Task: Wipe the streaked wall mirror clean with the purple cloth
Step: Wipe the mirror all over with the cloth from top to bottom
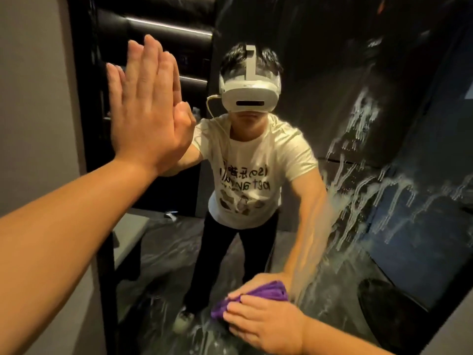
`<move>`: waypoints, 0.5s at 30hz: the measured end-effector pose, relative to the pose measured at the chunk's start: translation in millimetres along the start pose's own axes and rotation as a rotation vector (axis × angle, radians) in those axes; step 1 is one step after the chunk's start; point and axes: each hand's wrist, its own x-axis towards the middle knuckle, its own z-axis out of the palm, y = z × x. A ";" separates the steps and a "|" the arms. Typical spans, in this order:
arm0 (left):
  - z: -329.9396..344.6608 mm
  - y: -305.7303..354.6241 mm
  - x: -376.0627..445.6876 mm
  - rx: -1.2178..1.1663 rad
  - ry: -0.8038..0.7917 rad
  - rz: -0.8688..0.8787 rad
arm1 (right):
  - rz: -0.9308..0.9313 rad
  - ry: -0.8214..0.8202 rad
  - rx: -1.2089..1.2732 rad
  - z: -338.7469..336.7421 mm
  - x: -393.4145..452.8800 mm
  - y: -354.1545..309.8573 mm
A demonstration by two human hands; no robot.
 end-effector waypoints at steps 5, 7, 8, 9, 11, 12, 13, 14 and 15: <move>-1.1 -2.2 -0.4 0.007 -0.021 0.012 | 0.002 0.216 -0.075 -20.8 -17.1 -66.7; -0.4 -4.2 0.6 -0.002 -0.017 0.022 | -0.009 0.498 -0.422 -62.2 -4.7 -99.8; 0.5 -5.2 0.6 -0.008 -0.018 0.025 | -0.058 0.662 -0.582 -93.3 1.0 -119.6; 0.9 -6.4 0.5 -0.013 -0.024 0.027 | -0.037 0.787 -0.629 -127.2 5.1 -137.4; 1.3 -7.4 0.3 -0.017 -0.031 0.032 | -0.037 0.942 -0.752 -208.8 22.1 -163.3; 0.8 -7.9 0.5 -0.020 -0.029 0.034 | -0.046 1.007 -0.835 -245.9 31.2 -173.7; 0.3 -8.4 0.8 -0.028 -0.027 0.036 | -0.041 1.085 -0.914 -274.7 42.0 -182.7; -0.1 -8.8 0.9 -0.043 -0.027 0.037 | -0.042 1.128 -0.994 -298.9 50.9 -188.1; -0.9 -9.0 0.9 -0.063 -0.024 0.037 | -0.019 1.144 -1.053 -318.7 62.7 -189.3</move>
